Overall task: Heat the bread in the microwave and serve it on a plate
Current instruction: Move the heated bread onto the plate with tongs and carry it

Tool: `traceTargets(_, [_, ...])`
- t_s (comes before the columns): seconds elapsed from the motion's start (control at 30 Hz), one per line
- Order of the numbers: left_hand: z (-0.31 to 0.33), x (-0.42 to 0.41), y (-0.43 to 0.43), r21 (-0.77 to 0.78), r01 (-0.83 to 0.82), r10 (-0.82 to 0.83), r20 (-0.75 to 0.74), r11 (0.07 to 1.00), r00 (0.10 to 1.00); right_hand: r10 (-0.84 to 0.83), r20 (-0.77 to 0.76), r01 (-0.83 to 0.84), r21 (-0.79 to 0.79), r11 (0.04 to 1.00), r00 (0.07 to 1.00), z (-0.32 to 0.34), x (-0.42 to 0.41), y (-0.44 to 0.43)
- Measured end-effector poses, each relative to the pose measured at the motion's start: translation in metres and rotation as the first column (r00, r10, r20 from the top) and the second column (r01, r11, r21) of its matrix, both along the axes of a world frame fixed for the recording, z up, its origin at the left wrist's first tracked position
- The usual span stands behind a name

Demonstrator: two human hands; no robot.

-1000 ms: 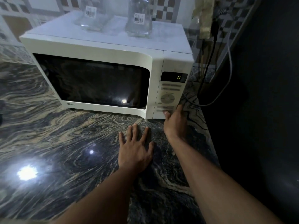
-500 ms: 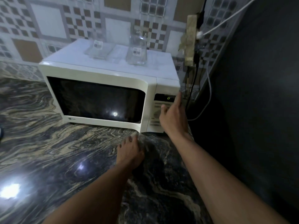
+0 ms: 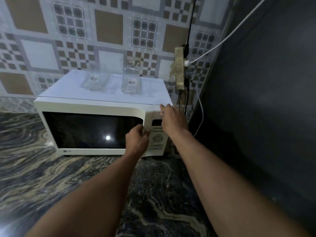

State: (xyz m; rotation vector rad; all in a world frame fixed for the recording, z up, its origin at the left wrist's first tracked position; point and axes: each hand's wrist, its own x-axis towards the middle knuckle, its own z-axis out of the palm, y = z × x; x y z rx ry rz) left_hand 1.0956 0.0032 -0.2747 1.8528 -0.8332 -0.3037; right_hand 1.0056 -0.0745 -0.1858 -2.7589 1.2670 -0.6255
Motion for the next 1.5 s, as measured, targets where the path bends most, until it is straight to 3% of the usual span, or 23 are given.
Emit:
traceTargets(0.23, [0.002,0.005,0.001,0.010,-0.062,0.062,0.008,0.998,0.998,-0.069,-0.007,0.069,-0.049,0.996,0.998,0.004,-0.001,0.001])
traceTargets(0.9, [0.005,-0.014,-0.002,0.019,-0.180,0.180,-0.014,0.984,0.984,-0.007,-0.126,-0.011,-0.142,0.990,0.992,0.008,-0.006,-0.004])
traceTargets(1.33, [-0.005,-0.026,0.025,0.039,-0.166,0.163,0.077,0.985,0.984,-0.017,-0.131,0.006,-0.085,0.996,0.991,0.010,-0.008,-0.004])
traceTargets(1.5, [0.000,-0.025,0.032,0.075,-0.176,0.166,0.123,0.982,0.979,0.064,-0.160,-0.068,-0.014,0.998,0.985,0.002,-0.013,-0.008])
